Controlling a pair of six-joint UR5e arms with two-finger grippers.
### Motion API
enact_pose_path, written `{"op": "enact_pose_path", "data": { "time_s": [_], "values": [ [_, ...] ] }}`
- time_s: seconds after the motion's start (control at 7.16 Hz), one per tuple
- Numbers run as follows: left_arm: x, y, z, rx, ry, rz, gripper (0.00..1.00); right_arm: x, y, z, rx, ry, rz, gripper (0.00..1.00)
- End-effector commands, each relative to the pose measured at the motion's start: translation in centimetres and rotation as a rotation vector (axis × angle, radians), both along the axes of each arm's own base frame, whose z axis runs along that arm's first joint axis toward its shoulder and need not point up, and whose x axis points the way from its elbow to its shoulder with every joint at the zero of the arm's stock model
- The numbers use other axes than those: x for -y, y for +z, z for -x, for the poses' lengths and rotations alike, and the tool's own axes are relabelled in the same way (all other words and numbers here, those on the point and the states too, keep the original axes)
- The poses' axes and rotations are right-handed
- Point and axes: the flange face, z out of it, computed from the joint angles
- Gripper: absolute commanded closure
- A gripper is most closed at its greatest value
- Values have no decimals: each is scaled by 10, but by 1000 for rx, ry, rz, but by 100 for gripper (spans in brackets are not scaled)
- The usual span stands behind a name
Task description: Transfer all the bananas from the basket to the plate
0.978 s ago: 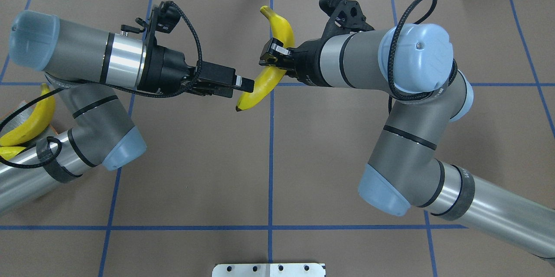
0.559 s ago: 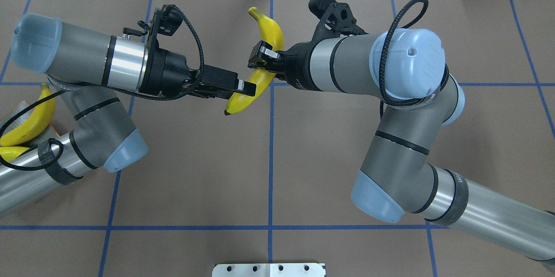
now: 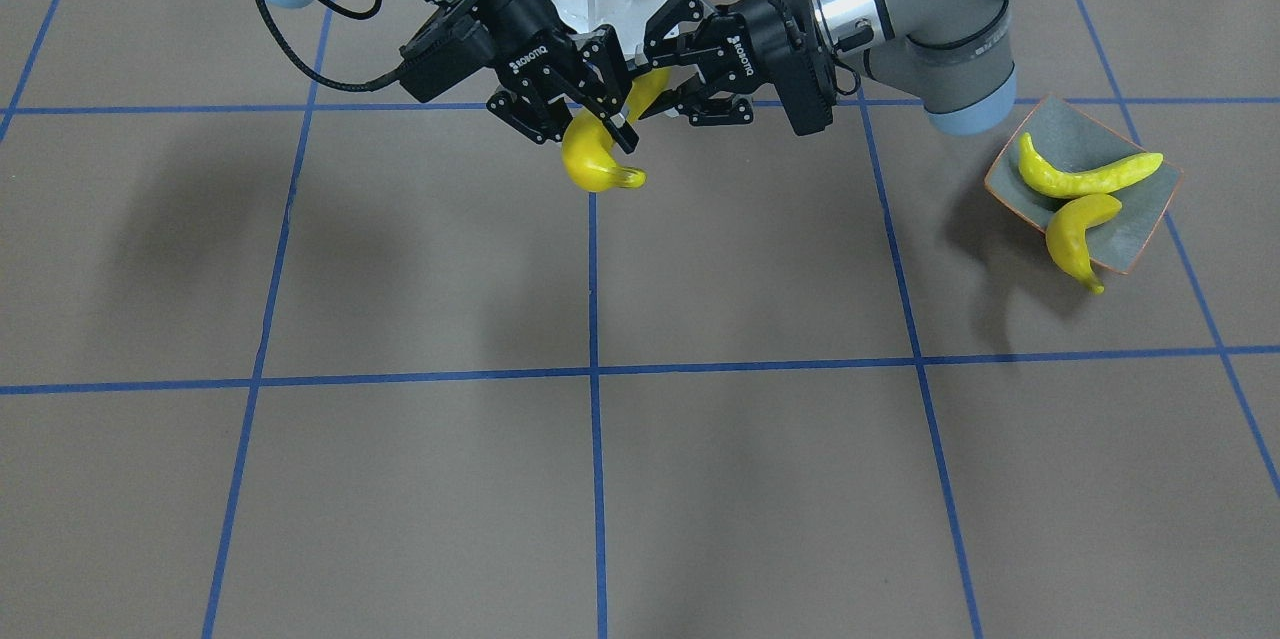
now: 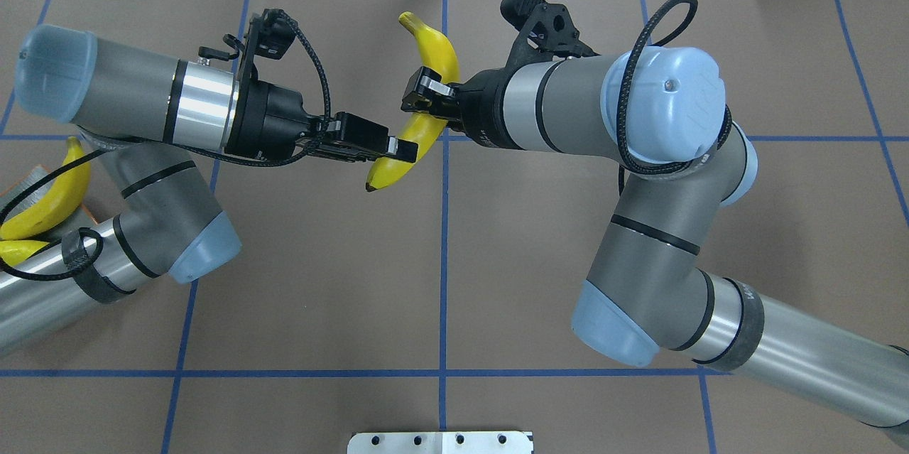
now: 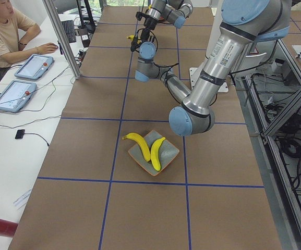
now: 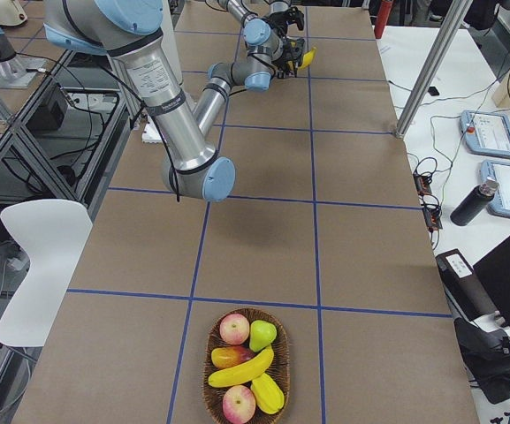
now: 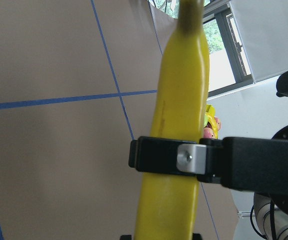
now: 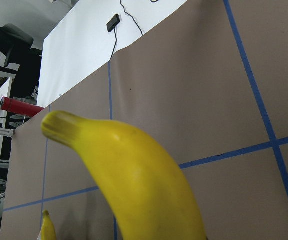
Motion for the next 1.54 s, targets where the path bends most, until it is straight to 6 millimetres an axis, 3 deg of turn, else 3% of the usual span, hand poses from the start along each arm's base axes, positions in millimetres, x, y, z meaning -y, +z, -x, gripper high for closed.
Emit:
{"op": "enact_pose_path", "data": {
  "time_s": [0.0,0.14,0.42,0.56,0.84,0.98,1.12,1.26,1.4],
  "values": [
    [0,2,0,3,5,-1,100,2,-2,-2,-1,27,-12,1],
    [0,6,0,9,5,4,100,6,-1,-5,-5,57,-16,0],
    [3,12,-2,22,1,8,100,13,-4,-32,2,71,-29,0],
    [3,27,3,40,-11,-2,100,26,8,-52,-11,65,-13,0],
    [6,99,39,137,-48,-77,100,52,70,-111,-75,33,57,0],
    [17,133,83,190,-39,-101,100,62,99,-135,-126,28,58,0],
    [25,169,140,242,-20,-143,100,68,134,-149,-196,19,44,0],
    [27,205,197,282,-5,-190,100,71,166,-161,-265,7,23,0],
    [19,241,236,311,3,-214,100,72,210,-186,-347,2,13,0]
  ]
}}
